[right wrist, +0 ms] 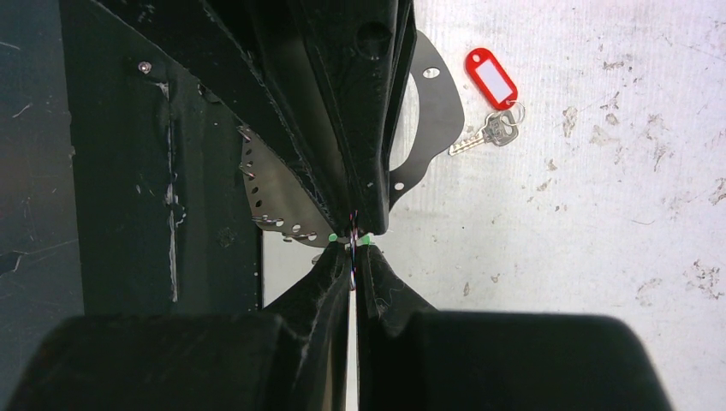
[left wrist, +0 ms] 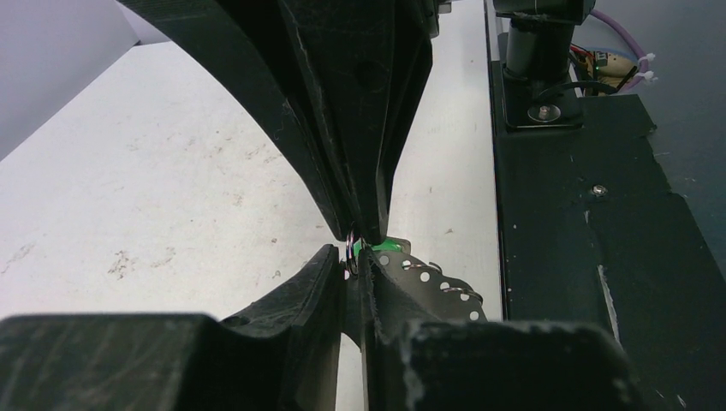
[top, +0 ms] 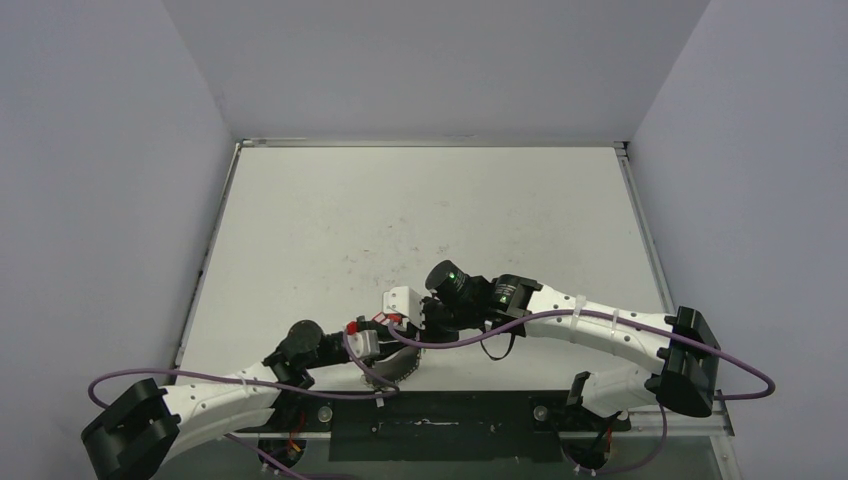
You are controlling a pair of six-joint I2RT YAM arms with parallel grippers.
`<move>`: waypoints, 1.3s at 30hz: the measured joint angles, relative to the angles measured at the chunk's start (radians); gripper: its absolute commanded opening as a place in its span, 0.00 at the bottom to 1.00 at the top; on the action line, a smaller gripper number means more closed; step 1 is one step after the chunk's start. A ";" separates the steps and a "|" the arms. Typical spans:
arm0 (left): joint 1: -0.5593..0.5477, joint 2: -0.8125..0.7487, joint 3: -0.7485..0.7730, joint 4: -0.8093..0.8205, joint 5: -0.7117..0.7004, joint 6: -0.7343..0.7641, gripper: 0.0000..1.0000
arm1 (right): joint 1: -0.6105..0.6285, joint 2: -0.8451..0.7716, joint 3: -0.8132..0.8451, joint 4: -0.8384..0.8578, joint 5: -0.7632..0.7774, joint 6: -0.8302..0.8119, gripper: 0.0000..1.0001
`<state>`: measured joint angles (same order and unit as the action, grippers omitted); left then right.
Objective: Put the keys on the keyring
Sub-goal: Adjust the key on the keyring.
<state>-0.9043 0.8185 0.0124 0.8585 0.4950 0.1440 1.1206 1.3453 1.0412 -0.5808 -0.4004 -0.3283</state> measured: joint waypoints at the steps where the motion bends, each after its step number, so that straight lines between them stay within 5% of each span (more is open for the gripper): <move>1: -0.001 0.003 0.000 0.000 0.000 0.001 0.16 | 0.000 0.000 0.000 0.000 0.000 0.000 0.00; 21: -0.013 0.026 0.007 0.003 -0.005 0.007 0.00 | -0.002 0.000 -0.003 0.004 -0.003 -0.001 0.01; 23: -0.013 0.016 0.007 -0.005 -0.010 0.006 0.00 | -0.010 0.000 -0.003 0.007 -0.005 -0.001 0.13; 26: -0.013 -0.016 0.005 -0.016 -0.027 0.000 0.00 | -0.028 -0.010 -0.012 0.031 -0.011 0.012 0.48; 28: -0.014 -0.053 0.000 -0.014 -0.040 -0.005 0.00 | -0.050 -0.037 -0.039 0.060 -0.011 0.024 0.59; 34: -0.017 -0.181 -0.006 -0.011 -0.072 -0.014 0.00 | -0.081 -0.206 -0.158 0.147 -0.030 0.034 0.62; 39: -0.017 -0.255 -0.006 -0.020 -0.074 -0.018 0.00 | -0.081 -0.298 -0.217 0.241 -0.103 0.027 0.51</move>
<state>-0.9215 0.5632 0.0063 0.8387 0.4206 0.1261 1.0393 1.0473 0.8246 -0.3401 -0.5034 -0.3016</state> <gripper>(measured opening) 0.009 0.595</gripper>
